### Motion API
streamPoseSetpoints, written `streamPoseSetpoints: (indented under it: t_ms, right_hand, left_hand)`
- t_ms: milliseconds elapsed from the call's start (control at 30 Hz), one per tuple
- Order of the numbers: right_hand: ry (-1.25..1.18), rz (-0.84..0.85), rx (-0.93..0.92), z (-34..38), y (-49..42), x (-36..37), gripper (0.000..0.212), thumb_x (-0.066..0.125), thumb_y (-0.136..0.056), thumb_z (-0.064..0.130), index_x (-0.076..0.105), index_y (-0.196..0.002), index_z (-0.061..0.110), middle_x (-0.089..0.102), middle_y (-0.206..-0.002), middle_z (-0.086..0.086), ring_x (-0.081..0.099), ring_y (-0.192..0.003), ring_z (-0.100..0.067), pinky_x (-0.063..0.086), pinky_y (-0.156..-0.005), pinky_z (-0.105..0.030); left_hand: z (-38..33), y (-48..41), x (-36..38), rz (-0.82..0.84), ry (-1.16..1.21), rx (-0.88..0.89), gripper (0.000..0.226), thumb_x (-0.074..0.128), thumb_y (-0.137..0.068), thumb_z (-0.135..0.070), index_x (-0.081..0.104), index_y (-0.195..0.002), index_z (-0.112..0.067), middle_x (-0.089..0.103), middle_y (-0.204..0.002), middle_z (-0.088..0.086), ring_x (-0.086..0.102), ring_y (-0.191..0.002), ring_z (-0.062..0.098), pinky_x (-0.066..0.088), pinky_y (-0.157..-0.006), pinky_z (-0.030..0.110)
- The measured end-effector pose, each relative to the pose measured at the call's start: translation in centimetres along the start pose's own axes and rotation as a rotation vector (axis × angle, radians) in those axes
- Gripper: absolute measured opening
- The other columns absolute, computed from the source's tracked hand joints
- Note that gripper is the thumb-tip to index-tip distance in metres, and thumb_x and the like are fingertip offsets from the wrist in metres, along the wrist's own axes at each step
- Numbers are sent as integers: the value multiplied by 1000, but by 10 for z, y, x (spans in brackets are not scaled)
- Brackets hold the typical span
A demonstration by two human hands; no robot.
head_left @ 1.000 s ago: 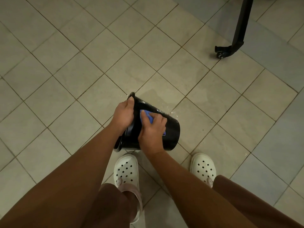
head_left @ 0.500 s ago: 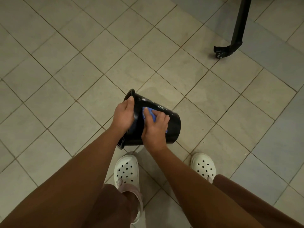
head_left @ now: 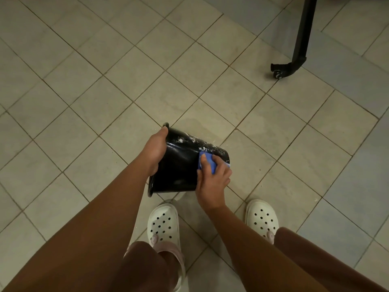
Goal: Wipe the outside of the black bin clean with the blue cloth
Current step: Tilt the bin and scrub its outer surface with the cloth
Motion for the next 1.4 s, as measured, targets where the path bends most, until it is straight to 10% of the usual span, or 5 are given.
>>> streamPoseSetpoints:
  t_ms: [200,300,567,1400]
  right_hand:
    - [49,33,-337,49,10,15,74,77,-69,9,40,-133,17,27,-134,-14,29,-117,-38,47,-84,-54]
    - [23,35,-291,62,-16,8,69,75,-72,13,40,-132,22,24,-133,-8,26,-118,-32,43,-89,-52]
    - [96,6,-251,43,11,13,79,80,-66,12,39,-133,19,25,-133,-15,28,-117,-37,46,-86,-53]
    - [81,-55,-107,53,-62,-19,53,67,-81,11,50,-130,20,45,-120,-18,38,-105,-32,43,-83,-45]
  left_hand:
    - [1,-5,3,-30,76,15,46,42,-99,-47,66,-108,-9,69,-88,13,67,-83,28,53,-87,40]
    - [3,-2,8,-23,132,5,45,40,-101,-45,66,-98,-8,69,-80,11,66,-73,25,52,-70,34]
    - [1,-2,6,-62,94,49,54,44,-95,-62,67,-92,-13,72,-94,14,69,-93,33,53,-93,46]
    - [1,6,19,-111,-78,310,57,28,-103,-52,69,-93,-15,71,-88,7,68,-84,20,48,-67,29]
Point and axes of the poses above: each hand's wrist, its own y-axis away from the middle knuckle, its own x-axis out of the palm, z = x × y, the point moved 6 cm from there along -y, towards the middle knuckle
